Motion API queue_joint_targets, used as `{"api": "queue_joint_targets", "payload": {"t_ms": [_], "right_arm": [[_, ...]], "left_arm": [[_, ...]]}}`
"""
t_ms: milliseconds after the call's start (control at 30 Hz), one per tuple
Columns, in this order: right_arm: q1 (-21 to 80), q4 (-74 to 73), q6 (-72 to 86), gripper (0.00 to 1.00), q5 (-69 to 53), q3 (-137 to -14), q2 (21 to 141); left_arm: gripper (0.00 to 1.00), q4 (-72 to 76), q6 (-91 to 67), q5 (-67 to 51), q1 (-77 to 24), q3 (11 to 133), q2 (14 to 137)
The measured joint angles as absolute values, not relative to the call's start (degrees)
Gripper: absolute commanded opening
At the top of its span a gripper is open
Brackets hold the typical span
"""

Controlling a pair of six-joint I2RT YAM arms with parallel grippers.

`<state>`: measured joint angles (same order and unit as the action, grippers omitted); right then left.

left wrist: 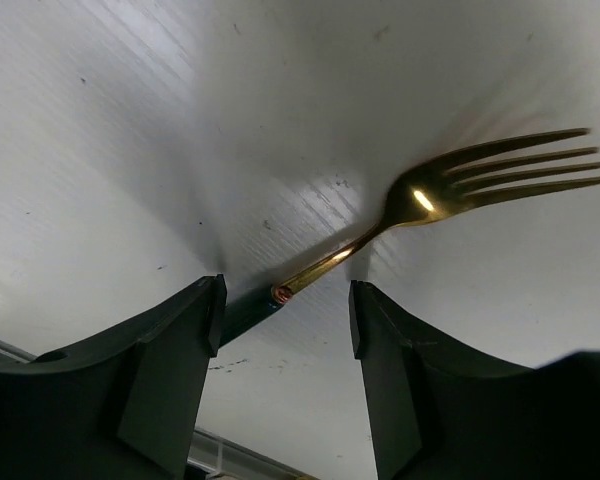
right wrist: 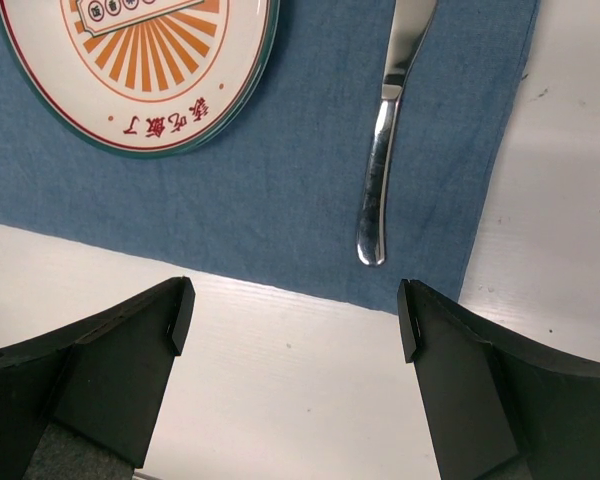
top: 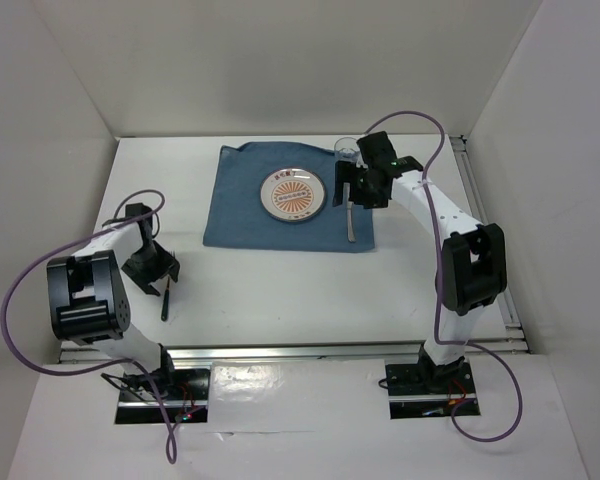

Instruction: Set the dinner table for one person

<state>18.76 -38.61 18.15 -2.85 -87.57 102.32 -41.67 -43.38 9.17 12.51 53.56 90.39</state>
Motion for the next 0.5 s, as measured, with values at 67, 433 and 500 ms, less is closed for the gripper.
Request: {"api": "queue_joint_targets", "payload": {"t_ms": [67, 433, 500], "right_arm": [[18.79, -38.59, 18.15, 0.95, -2.85, -87.64, 102.32], [18.79, -38.63, 18.15, 0.95, -2.57, -87.79, 102.32], [18.79, -38.63, 18.15, 0.95, -2.37, -87.81, 102.32]], "left_arm": [[0.69, -41.32, -43.31, 8.1, 12.58, 52.9, 91.92], [0.4, -40.8, -41.98, 3.01, 12.78, 52.9, 93.56], [0.32, -40.66, -41.82, 1.96, 12.86, 52.86, 93.56]]}}
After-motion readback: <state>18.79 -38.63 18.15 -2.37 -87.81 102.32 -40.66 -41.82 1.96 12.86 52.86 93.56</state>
